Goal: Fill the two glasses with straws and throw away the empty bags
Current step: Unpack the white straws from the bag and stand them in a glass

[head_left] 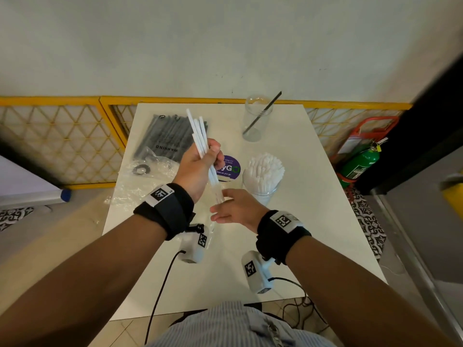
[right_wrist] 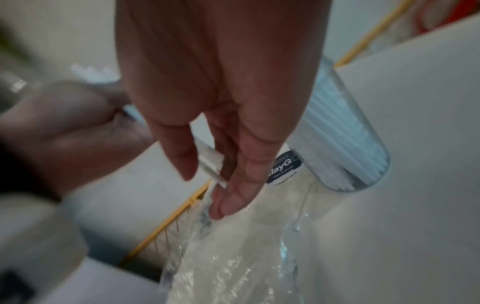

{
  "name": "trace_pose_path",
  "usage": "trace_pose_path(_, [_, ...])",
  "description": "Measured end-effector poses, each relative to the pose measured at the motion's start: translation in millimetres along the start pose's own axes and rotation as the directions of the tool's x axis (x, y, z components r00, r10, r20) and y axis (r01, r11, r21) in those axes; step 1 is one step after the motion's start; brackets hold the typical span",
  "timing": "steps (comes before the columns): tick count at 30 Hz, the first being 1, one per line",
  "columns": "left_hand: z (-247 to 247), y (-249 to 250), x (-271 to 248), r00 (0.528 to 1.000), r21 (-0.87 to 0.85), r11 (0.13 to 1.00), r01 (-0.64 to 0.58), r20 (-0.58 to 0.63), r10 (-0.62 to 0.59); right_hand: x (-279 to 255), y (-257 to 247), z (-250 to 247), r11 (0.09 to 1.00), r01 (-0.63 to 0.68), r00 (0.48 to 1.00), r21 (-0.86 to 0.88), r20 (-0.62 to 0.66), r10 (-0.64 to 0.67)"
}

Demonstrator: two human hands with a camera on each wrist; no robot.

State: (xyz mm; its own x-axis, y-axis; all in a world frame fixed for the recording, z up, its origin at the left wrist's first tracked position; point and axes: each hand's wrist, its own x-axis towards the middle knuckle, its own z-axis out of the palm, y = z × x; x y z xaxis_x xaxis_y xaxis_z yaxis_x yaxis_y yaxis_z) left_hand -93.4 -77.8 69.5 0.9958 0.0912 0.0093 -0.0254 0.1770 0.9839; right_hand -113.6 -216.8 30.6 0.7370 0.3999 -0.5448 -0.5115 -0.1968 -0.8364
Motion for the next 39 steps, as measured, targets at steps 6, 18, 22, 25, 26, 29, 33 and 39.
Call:
trace_pose_path(6, [-0.8,-10.0,-10.9,0.999,0.105,0.994,0.013,0.032,-0.016,4.6,5.5,1.2,0.989,-0.028,0.996,-0.148,-0.092,0.015])
trace_pose_path(18, [-10.5,-55.2,-32.0,0.929,0.530,0.848,0.013,0.308,-0.206,-38.0,-23.2,-8.1,0.469,0.438,0.757,-0.767,0.034,-0.652])
trace_pose_path(22, [-1.1,-56.3,-39.2,0.918,0.551,0.833,-0.044,0.352,-0.185,-39.5,-10.4,-6.8,0.617,0.365,0.789,-0.697,-0.120,-0.603])
trace_pose_path(25, [11.8,-47.7,-41.0,0.904,0.481,0.869,-0.117,0.414,-0.107,-43.2,-2.2,-13.5,0.742,0.265,0.811,-0.615,-0.275,-0.517])
trace_pose_path(26, [17.7,-44.6,-41.3,0.891,0.487,0.859,-0.155,0.444,-0.091,-44.8,2.9,-17.0,0.750,0.258,0.794,-0.609,-0.309,-0.524])
trace_pose_path(29, [37.5,-44.2,-38.0,0.847,0.513,0.825,-0.238,0.526,-0.083,-54.4,14.2,-30.6,0.750,0.296,0.685,-0.592,-0.415,-0.599])
trace_pose_path(33, [64.8,-43.4,-29.4,0.812,0.567,0.785,-0.249,0.565,-0.150,-65.2,12.5,-54.4,0.677,0.250,0.587,-0.692,-0.448,-0.674])
trace_pose_path(39, [89.1,-40.0,-18.9,0.802,0.563,0.748,-0.350,0.594,-0.072,-75.5,3.0,-82.4,0.689,0.180,0.541,-0.702,-0.514,-0.666])
